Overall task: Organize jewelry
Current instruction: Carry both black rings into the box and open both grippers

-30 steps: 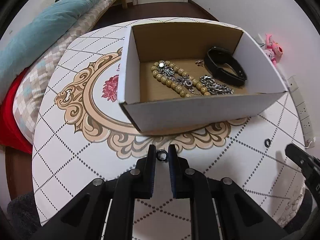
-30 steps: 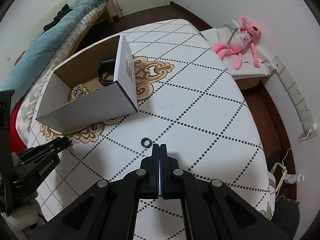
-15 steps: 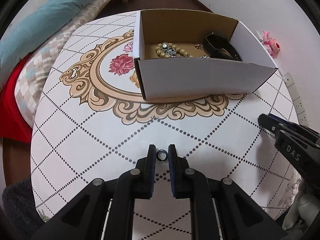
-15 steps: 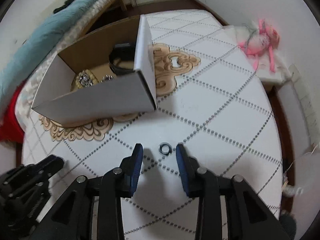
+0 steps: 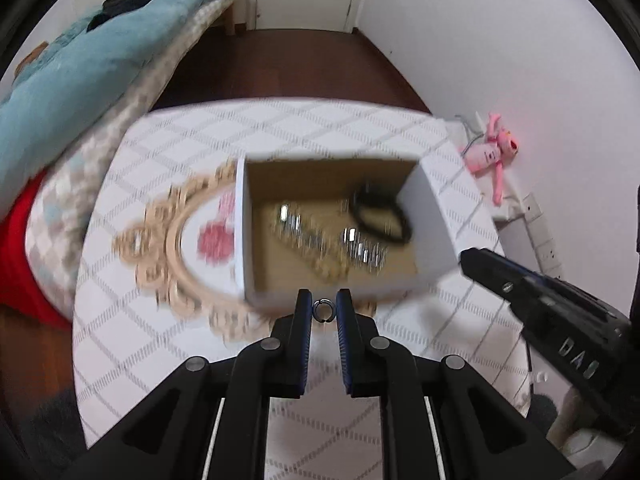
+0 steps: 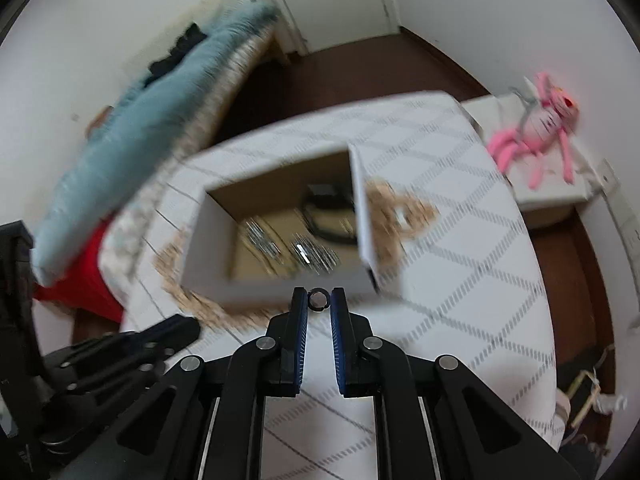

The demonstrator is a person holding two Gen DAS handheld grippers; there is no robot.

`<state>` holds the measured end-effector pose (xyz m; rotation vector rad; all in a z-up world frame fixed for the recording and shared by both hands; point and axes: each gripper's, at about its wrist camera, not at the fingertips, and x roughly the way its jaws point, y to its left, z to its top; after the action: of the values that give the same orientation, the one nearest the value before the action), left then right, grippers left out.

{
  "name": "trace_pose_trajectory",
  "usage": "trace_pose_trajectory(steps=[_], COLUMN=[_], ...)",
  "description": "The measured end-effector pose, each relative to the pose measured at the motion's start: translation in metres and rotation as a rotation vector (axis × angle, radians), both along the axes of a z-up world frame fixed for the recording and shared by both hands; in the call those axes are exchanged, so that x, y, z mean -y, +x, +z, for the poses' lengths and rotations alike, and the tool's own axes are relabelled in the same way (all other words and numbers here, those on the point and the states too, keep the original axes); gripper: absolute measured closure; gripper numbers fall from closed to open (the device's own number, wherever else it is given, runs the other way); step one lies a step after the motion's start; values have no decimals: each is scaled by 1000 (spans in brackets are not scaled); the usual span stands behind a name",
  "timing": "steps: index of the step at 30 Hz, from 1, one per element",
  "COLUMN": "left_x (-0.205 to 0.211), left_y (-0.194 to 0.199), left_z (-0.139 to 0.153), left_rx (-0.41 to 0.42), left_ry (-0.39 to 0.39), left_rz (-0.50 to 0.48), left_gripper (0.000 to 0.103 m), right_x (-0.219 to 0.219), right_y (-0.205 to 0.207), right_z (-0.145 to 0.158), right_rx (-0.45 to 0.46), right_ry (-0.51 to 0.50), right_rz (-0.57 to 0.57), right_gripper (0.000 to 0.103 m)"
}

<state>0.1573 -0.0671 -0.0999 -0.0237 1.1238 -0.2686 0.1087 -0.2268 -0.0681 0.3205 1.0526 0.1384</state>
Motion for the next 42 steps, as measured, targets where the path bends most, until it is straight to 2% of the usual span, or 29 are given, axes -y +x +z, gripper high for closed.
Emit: trace_pose_trajectory(steps=[4,6,11,13,14,15,16,18,20,22,24,26,27,29,31,36,42], left_x=[-5,-8,-16,-18,-21,-23,-25,-27,-29,-30,-30,-31,-31,-31,-31,-31,-33], left_y=[45,60,81,82,83,83,83,83,81,76,68,60,57,48,43,34,20], left_z=[5,4,-6,-7,-8,-7,-7,-5,-4,-2,-1,-2,-3,-8,-11,-18,-6], left_rx=[-14,-25,-84,-89,-87,-82,-76,-67,-68,-39,-9,10,16,22,15,0,17], left_ry=[15,32,66,75,77,88,90,81,108,138,168,185,197,206,201,205,193], left_rz=[0,14,25,35,42,52,62,71,82,89,100,102,104,108,107,122,156], left_gripper=[93,92,90,81,68,48,42,39,38,26,10,5,3,1,1,0,1], right_x=[-3,-6,-14,-11,-9,-7,-5,-1,0,1,1,0,0,1,2,4,6], right_y=[43,62,89,92,92,92,91,89,87,83,75,69,65,60,55,45,38], right_z=[4,-2,-8,-6,-4,-3,0,5,8,10,12,11,9,6,1,-6,1], right_rx=[-22,-63,-136,-134,-131,-128,-121,-107,-103,-96,-92,-91,-95,-104,-113,-125,-113], right_ry=[-19,-26,-76,-78,-77,-77,-82,-102,-128,-170,-239,-279,-304,-328,-342,-363,-368], right_rz=[36,53,75,68,63,57,50,37,26,18,6,5,2,4,2,-5,-22], right_gripper=[91,95,94,90,87,82,79,72,65,52,19,6,6,5,0,0,0])
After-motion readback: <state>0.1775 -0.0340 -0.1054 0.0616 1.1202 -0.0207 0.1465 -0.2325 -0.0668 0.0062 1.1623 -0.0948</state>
